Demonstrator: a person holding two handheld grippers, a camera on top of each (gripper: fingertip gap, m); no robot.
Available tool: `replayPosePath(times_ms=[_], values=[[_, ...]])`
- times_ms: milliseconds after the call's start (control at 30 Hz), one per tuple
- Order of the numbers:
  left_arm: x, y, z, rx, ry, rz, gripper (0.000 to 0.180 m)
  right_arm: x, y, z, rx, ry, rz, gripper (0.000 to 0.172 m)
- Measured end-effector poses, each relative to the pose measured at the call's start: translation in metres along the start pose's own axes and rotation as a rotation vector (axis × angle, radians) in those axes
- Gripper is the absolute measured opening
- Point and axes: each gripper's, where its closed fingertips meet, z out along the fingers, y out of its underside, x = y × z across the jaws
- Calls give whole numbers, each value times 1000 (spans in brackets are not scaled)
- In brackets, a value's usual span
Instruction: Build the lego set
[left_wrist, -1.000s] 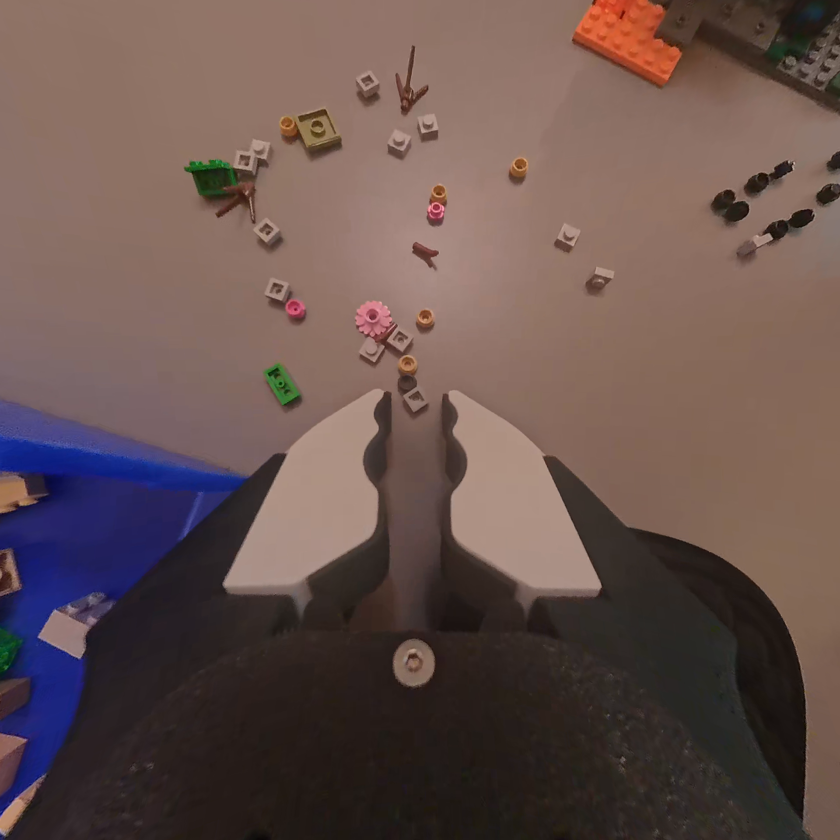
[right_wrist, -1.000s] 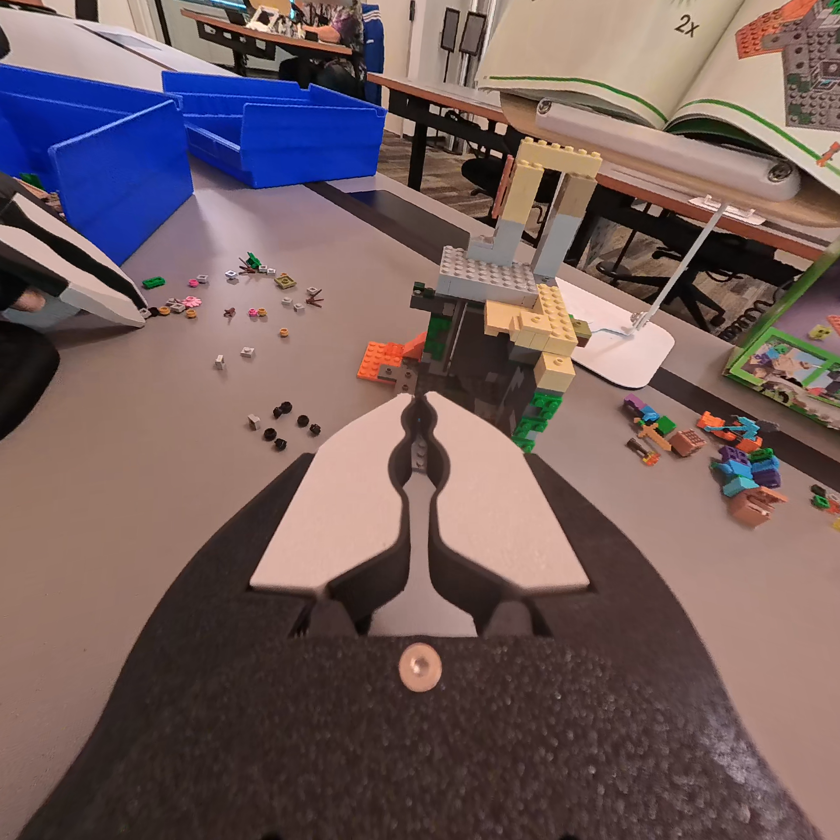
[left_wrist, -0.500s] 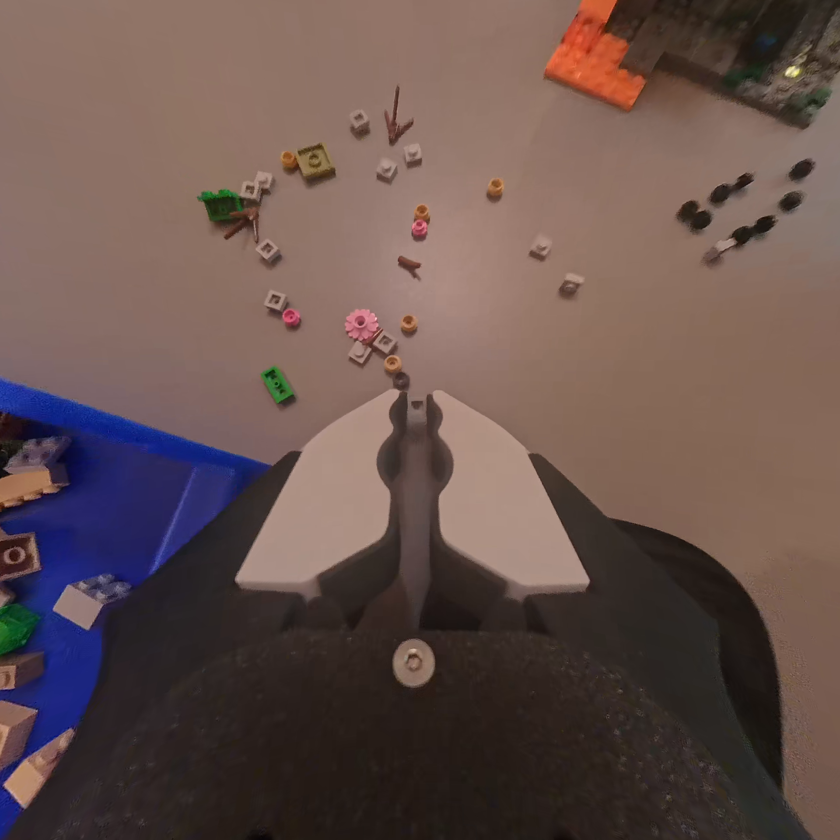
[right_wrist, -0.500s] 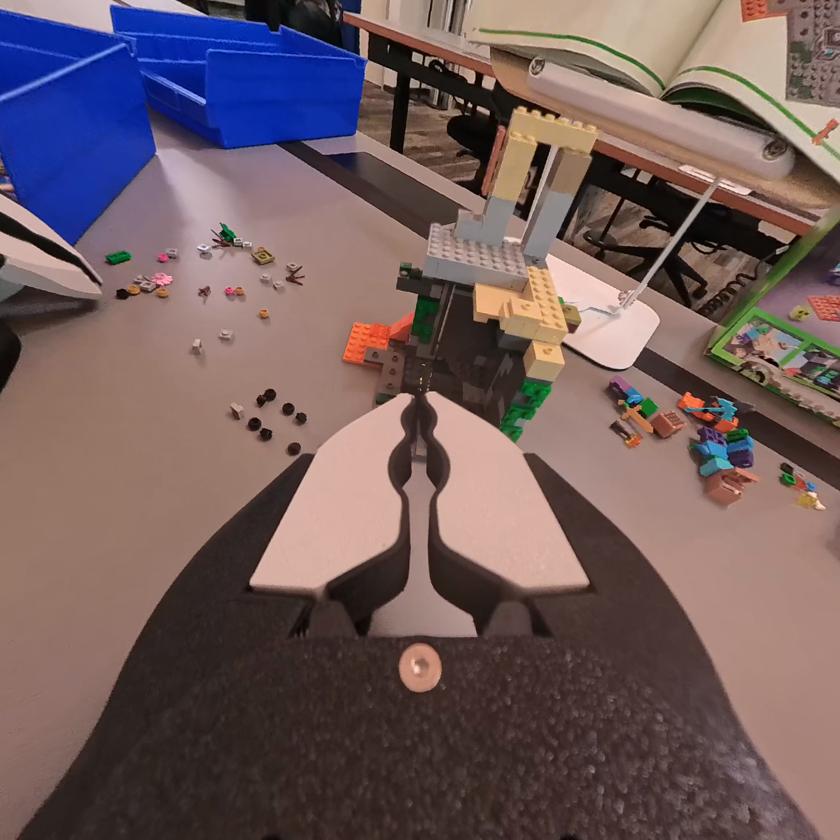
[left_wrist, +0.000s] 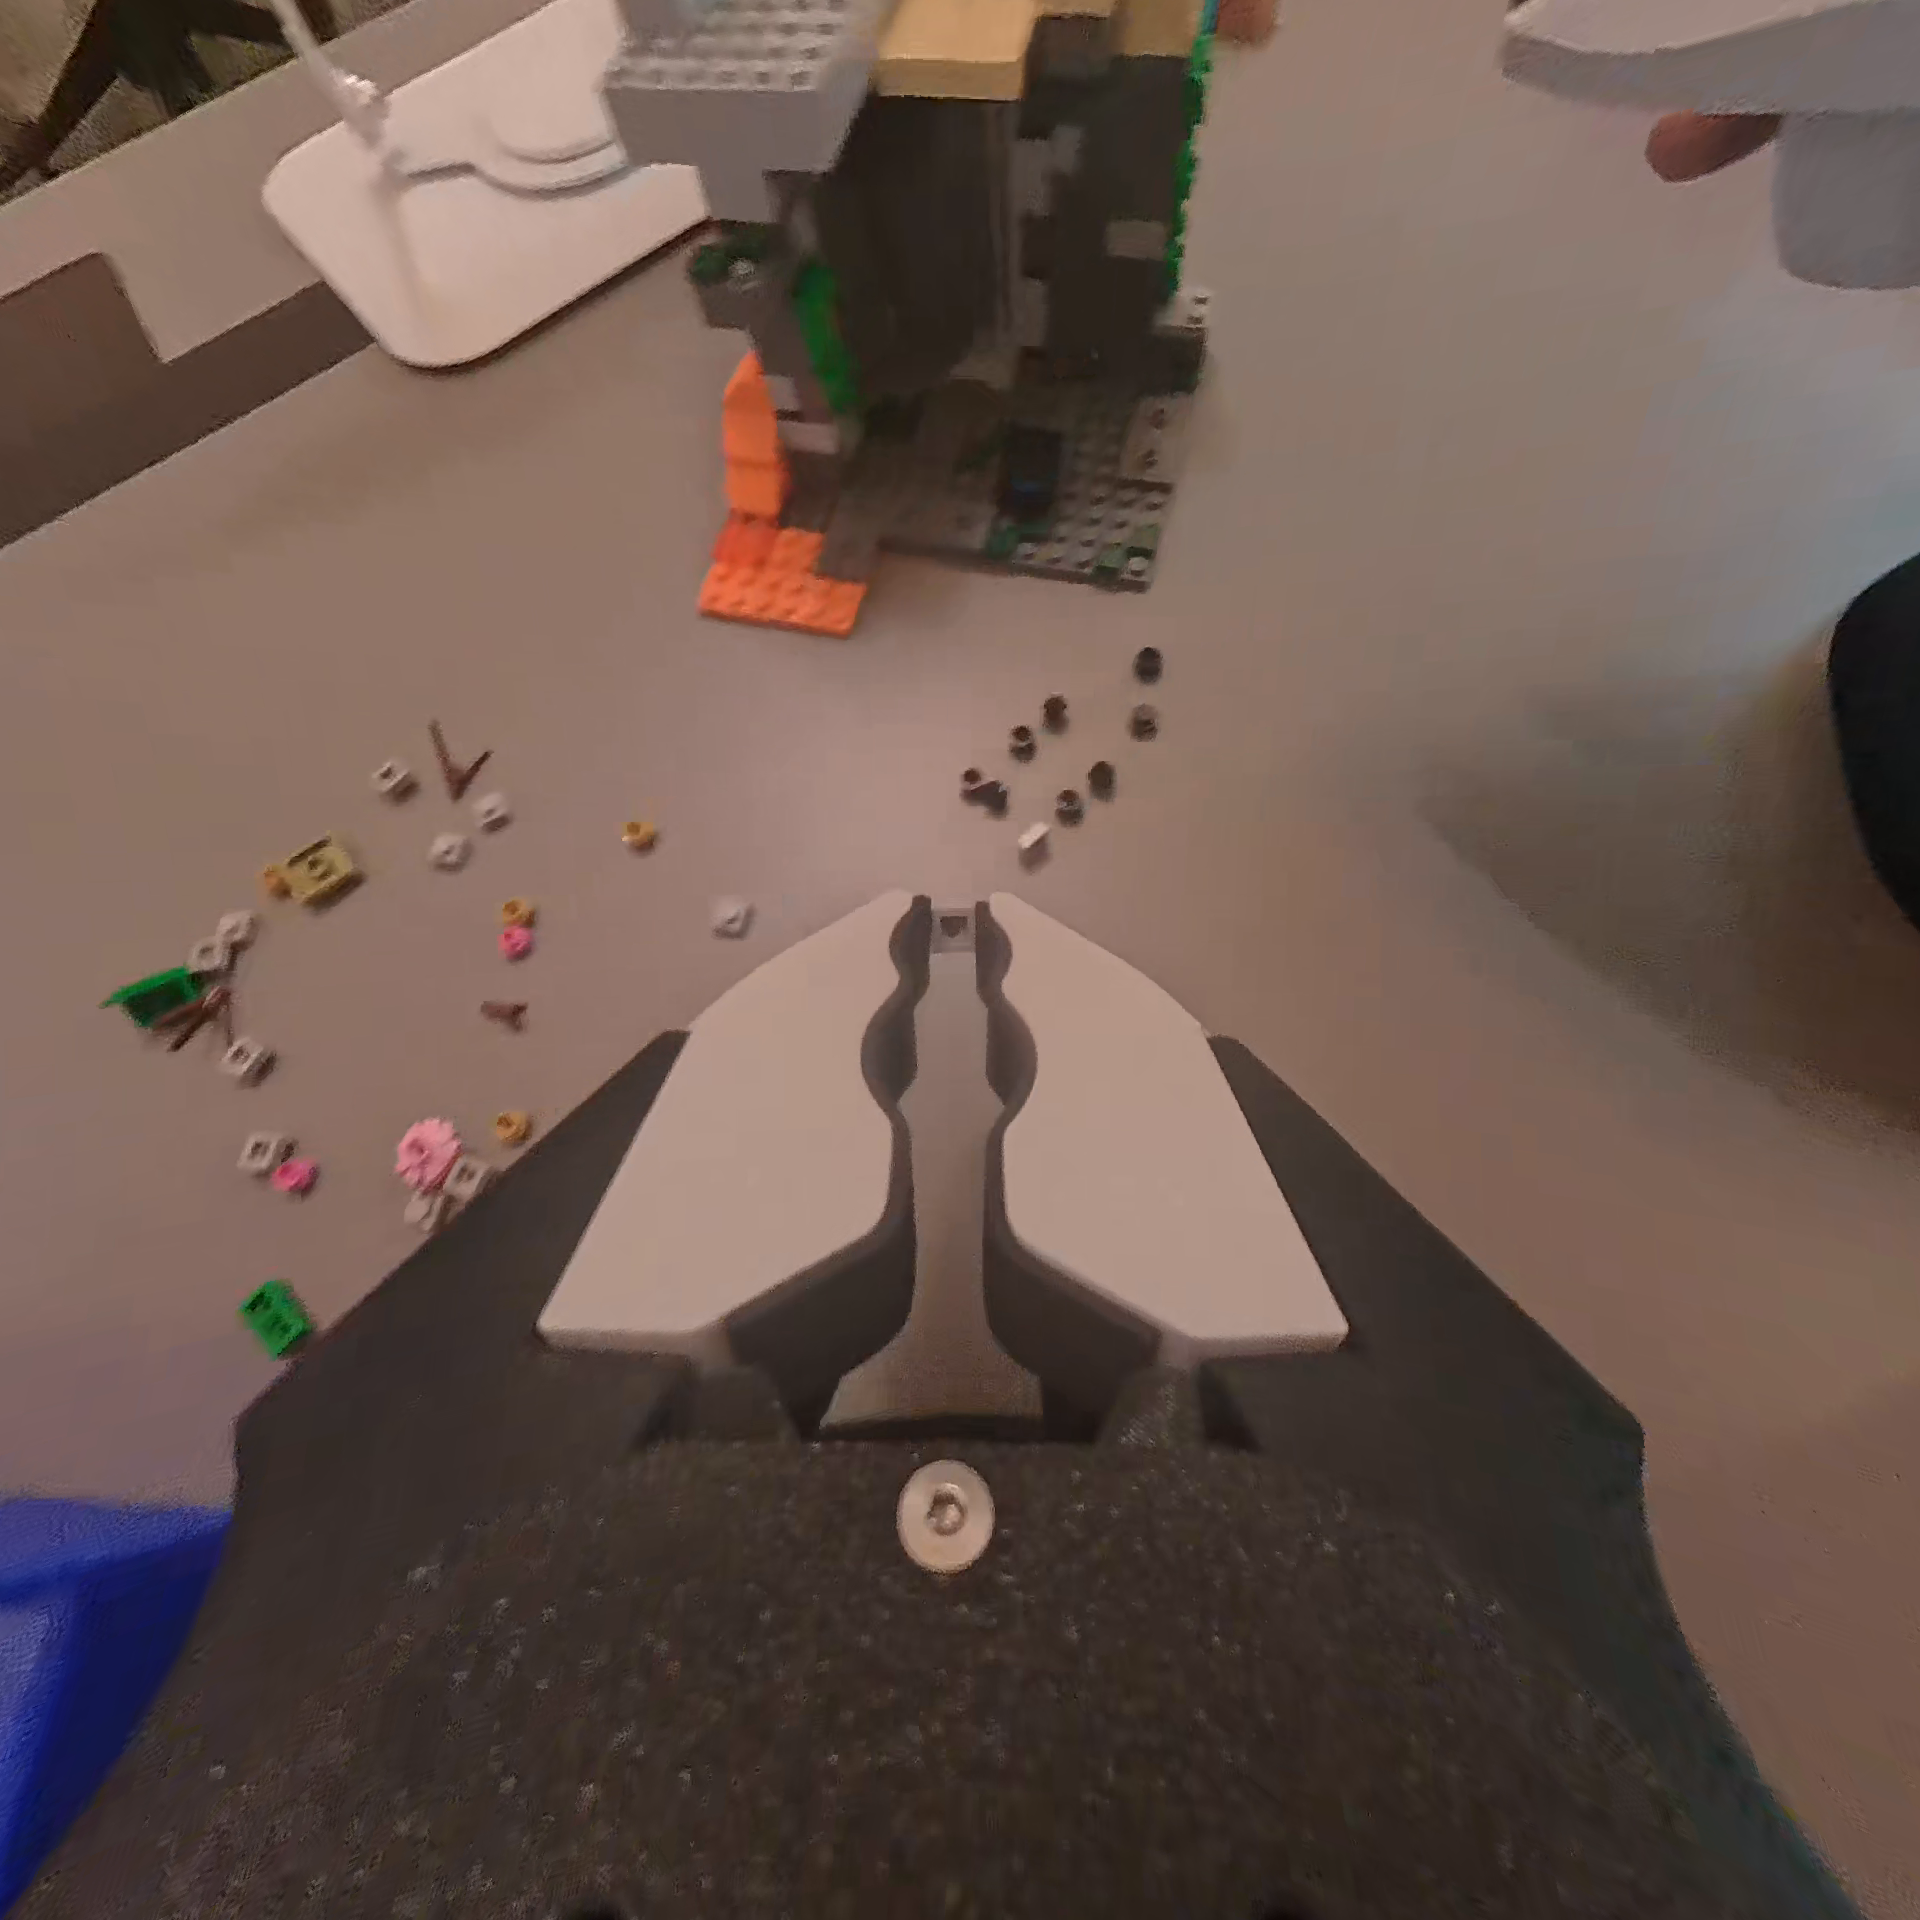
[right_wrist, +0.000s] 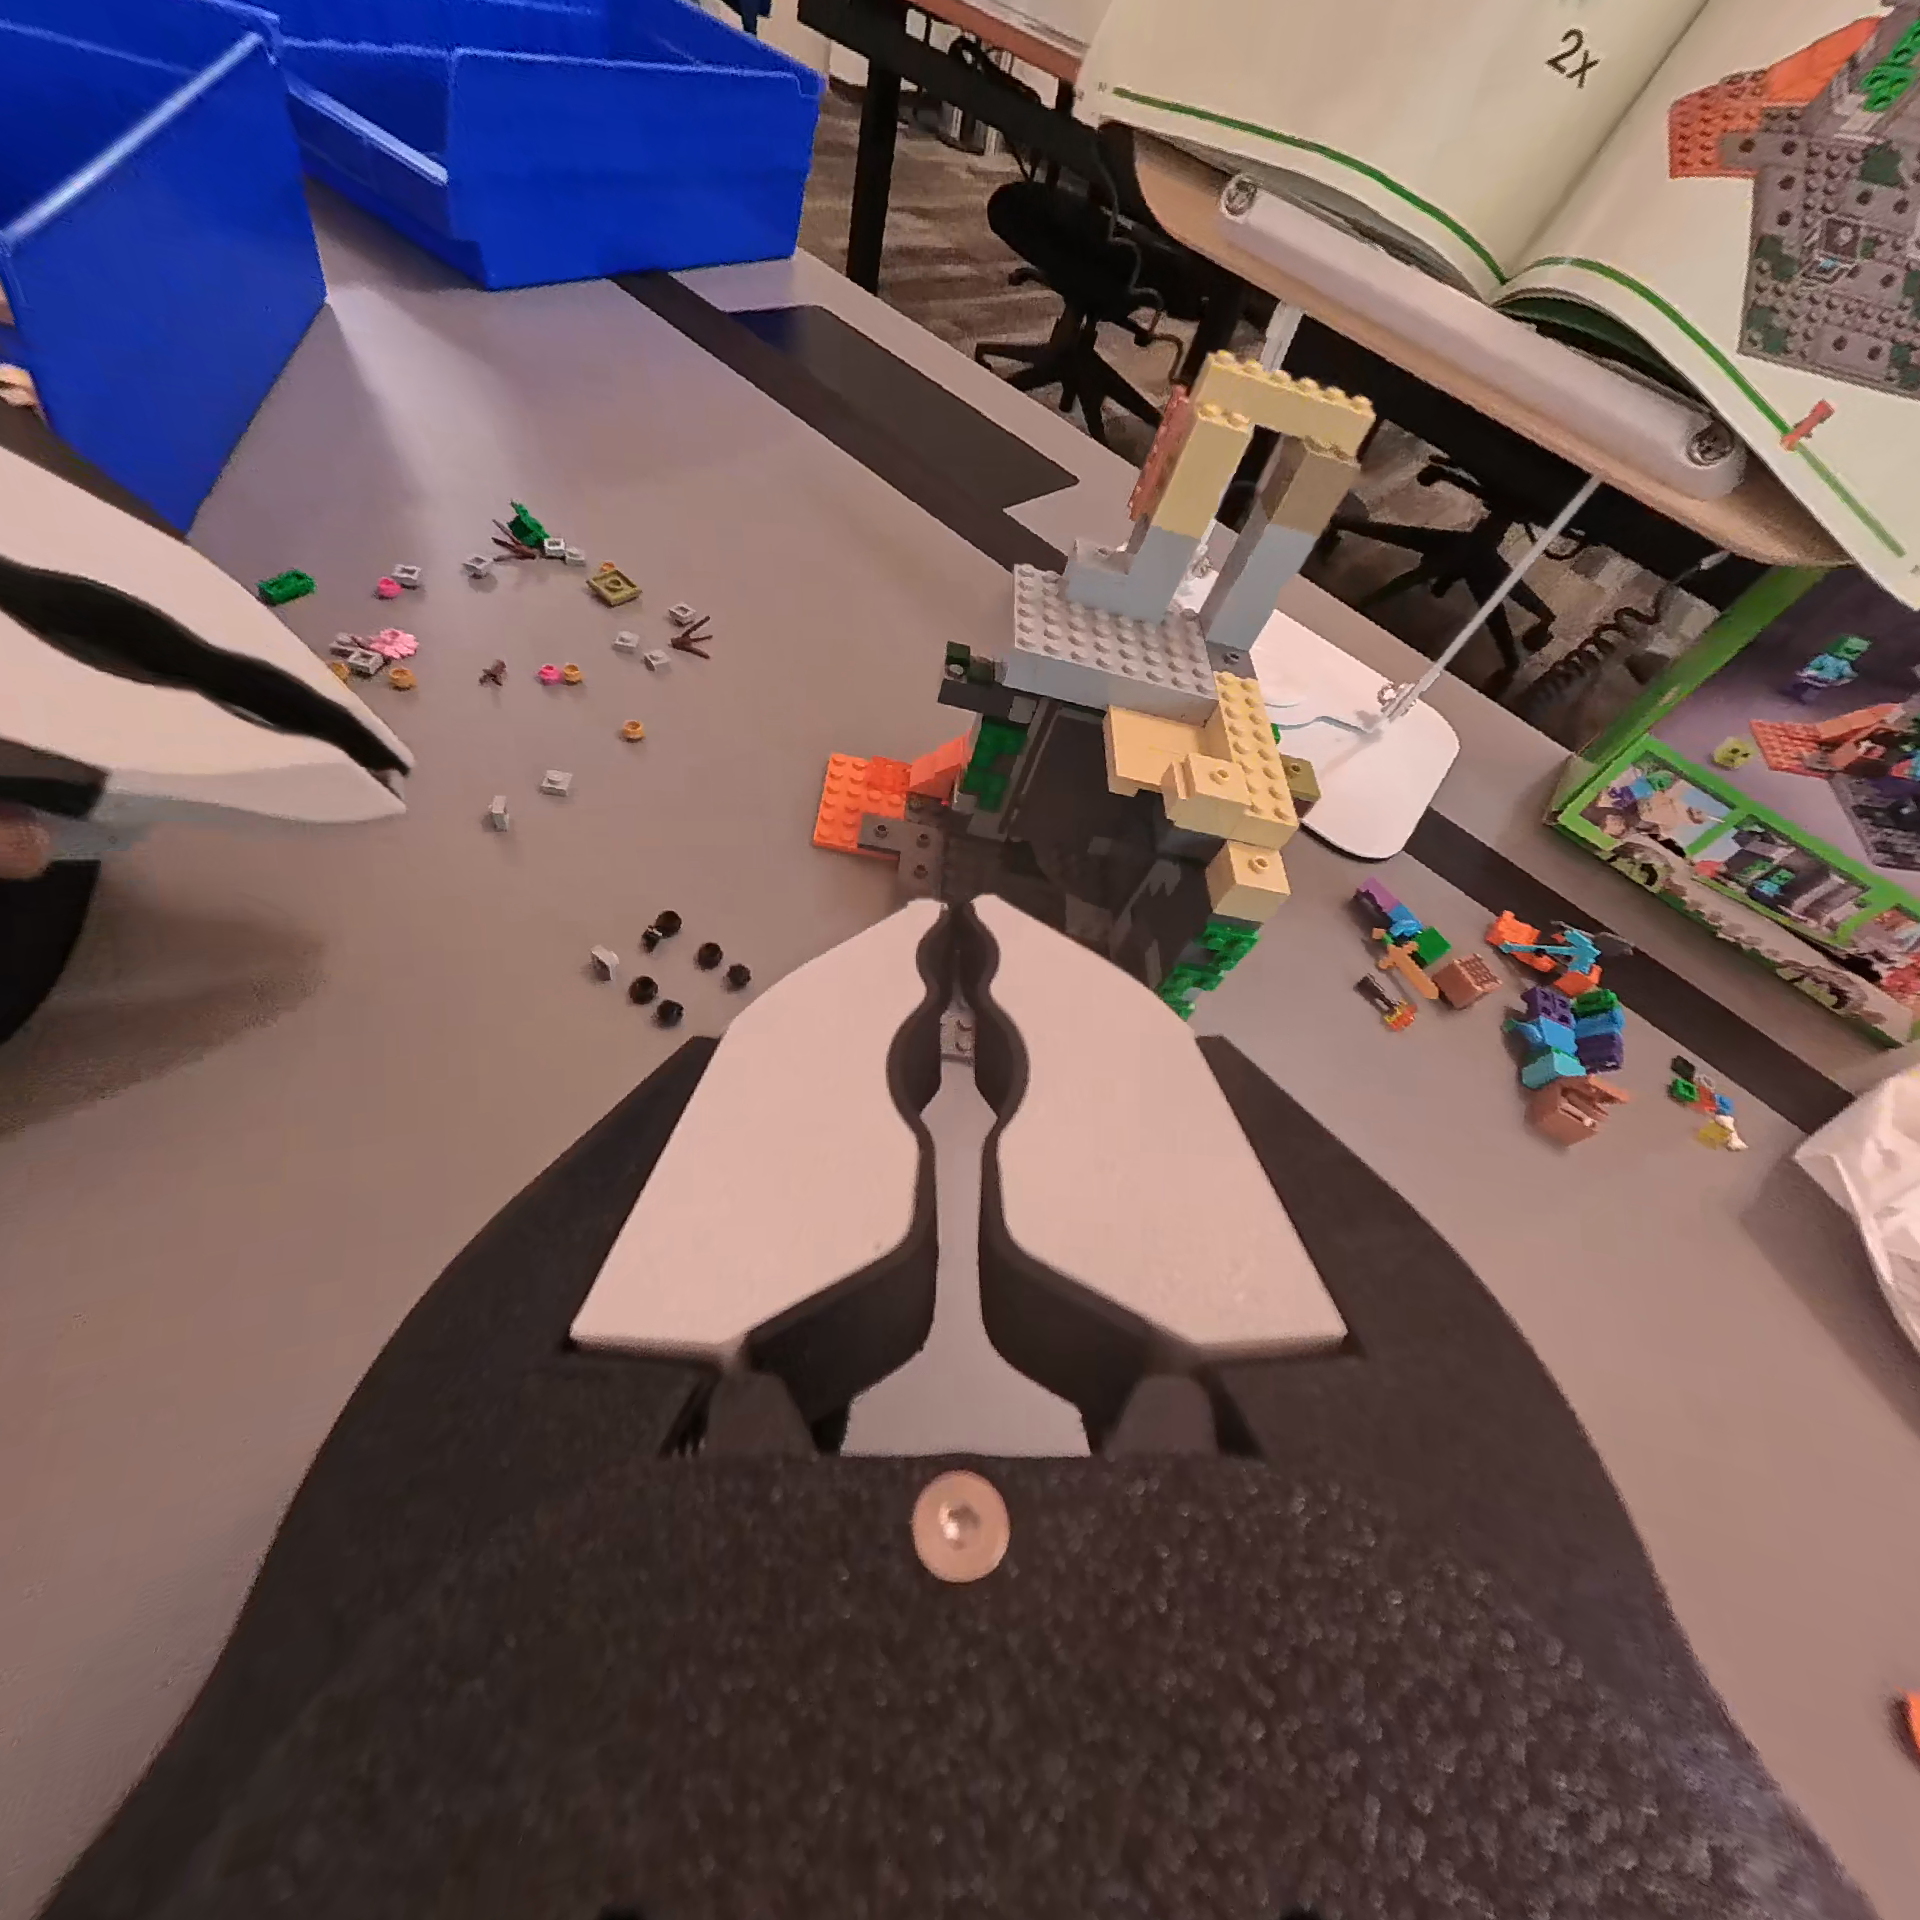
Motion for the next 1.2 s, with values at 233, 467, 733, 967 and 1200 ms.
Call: replayPosePath(times_ms=[233, 467, 733, 967, 1200], values=[[36, -13, 28, -19, 36, 99, 7, 5, -2, -5, -11, 24, 19, 0], [44, 6, 52, -124, 28, 169, 8, 21, -10, -17, 7, 73, 75, 0], [43, 16, 59, -153, 13, 177, 13, 18, -14, -20, 38, 68, 94, 0], [39, 9, 56, -99, -1, 146, 25, 24, -14, -34, 87, 80, 94, 0], [33, -18, 37, 49, 3, 59, 26, 31, 1, -44, 115, 76, 88, 0]])
